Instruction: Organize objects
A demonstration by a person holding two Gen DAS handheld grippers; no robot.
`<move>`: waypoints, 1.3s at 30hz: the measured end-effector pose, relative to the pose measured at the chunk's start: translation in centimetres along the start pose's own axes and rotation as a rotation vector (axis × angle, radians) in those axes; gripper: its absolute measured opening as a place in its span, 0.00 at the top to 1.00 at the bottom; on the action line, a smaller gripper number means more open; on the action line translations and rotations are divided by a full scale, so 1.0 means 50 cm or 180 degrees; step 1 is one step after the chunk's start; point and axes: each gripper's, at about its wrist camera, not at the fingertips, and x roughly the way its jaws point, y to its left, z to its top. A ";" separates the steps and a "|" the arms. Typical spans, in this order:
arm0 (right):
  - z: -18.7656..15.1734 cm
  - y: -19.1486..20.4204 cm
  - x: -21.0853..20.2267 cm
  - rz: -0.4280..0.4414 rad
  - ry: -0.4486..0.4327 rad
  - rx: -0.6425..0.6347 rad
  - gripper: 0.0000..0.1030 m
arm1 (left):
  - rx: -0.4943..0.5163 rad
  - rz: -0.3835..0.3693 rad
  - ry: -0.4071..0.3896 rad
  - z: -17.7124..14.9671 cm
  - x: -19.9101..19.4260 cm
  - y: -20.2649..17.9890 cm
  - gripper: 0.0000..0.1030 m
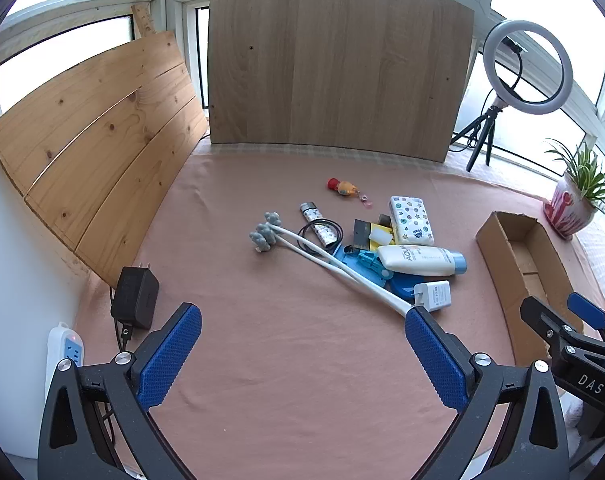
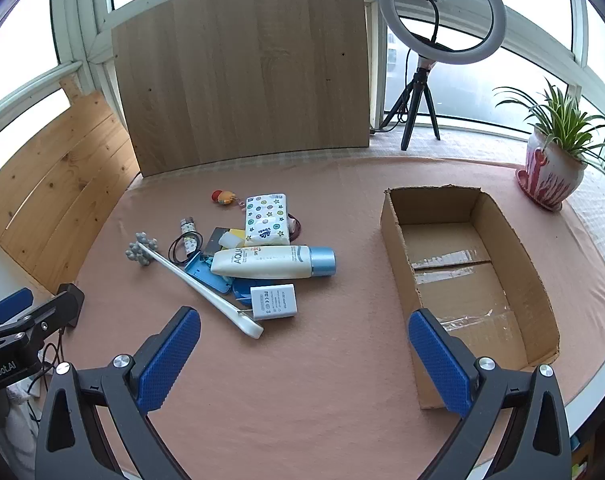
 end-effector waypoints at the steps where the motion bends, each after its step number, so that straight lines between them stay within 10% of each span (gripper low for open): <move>1: 0.000 -0.002 0.000 0.0001 0.0002 0.0004 0.00 | 0.0000 0.0006 0.0002 0.001 0.001 -0.002 0.00; 39: -0.003 -0.012 -0.014 -0.0010 0.0036 -0.0004 0.00 | 0.0047 -0.0032 -0.0037 0.004 -0.007 -0.021 0.00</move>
